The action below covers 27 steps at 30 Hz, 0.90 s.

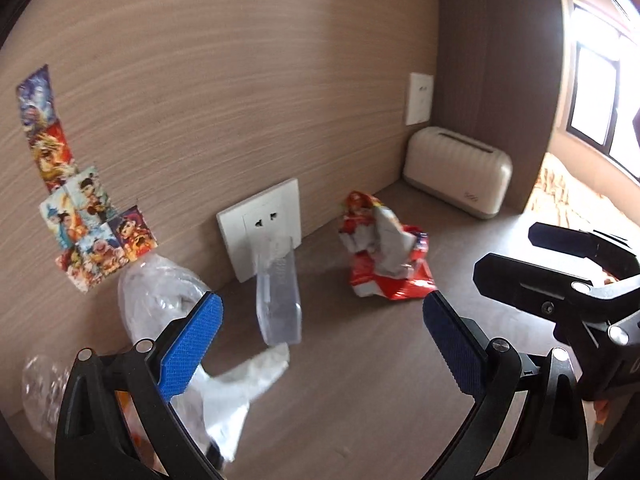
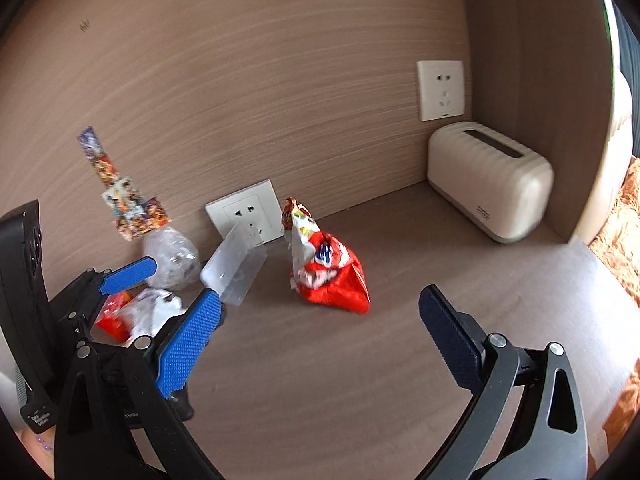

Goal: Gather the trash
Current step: 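Move both open tools back toward the red chip bag on the desk, then grasp the clear plastic box with the left tool while the right tool grasps the red chip bag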

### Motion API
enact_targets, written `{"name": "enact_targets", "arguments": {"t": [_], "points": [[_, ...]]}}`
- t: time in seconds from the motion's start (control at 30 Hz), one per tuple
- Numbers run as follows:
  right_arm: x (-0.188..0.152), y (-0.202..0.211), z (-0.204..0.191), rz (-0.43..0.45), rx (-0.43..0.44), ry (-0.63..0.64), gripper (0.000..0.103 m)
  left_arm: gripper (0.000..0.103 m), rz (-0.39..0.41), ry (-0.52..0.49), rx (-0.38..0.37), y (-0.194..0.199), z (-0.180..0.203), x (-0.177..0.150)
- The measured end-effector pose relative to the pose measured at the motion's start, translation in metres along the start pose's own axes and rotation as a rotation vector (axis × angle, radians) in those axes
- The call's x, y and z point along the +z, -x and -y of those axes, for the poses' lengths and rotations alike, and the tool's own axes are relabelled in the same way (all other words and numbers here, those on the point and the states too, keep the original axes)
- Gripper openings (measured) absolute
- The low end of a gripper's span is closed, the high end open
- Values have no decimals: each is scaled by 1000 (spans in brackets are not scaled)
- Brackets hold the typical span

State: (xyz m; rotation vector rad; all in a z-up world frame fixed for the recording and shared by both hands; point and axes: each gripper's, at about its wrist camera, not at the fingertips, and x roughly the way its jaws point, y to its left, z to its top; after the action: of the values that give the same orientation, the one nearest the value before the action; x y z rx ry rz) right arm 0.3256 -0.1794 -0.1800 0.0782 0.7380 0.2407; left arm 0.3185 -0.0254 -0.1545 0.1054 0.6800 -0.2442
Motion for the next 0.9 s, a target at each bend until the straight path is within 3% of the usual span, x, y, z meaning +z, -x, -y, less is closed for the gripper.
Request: {"name": "enact_targets", "arguments": {"t": [0.2, 0.33, 0.47, 0.57, 0.6, 0.7, 0.73, 0.9], "points": [[13, -65, -4, -68, -33, 39, 99, 98, -100, 18, -15, -62, -15, 10], [18, -98, -3, -119, -46, 28, 99, 98, -177, 10, 10, -91, -21, 12], [19, -121, -1, -172, -62, 12, 99, 96, -207, -14, 14, -106, -19, 11], [16, -132, 2, -201, -80, -5, 95, 71, -222, -46, 16, -115, -14, 8], [13, -133, 4, -196, -81, -18, 77, 68, -226, -35, 0, -117, -16, 9], [11, -133, 11, -194, -85, -72, 56, 42, -218, 18, -9, -118, -24, 11], [11, -131, 13, -196, -81, -86, 55, 31, -216, 30, -14, -117, -27, 12], [-3, -98, 25, -172, -78, -137, 54, 30, -206, 93, -76, -98, -35, 6]]}}
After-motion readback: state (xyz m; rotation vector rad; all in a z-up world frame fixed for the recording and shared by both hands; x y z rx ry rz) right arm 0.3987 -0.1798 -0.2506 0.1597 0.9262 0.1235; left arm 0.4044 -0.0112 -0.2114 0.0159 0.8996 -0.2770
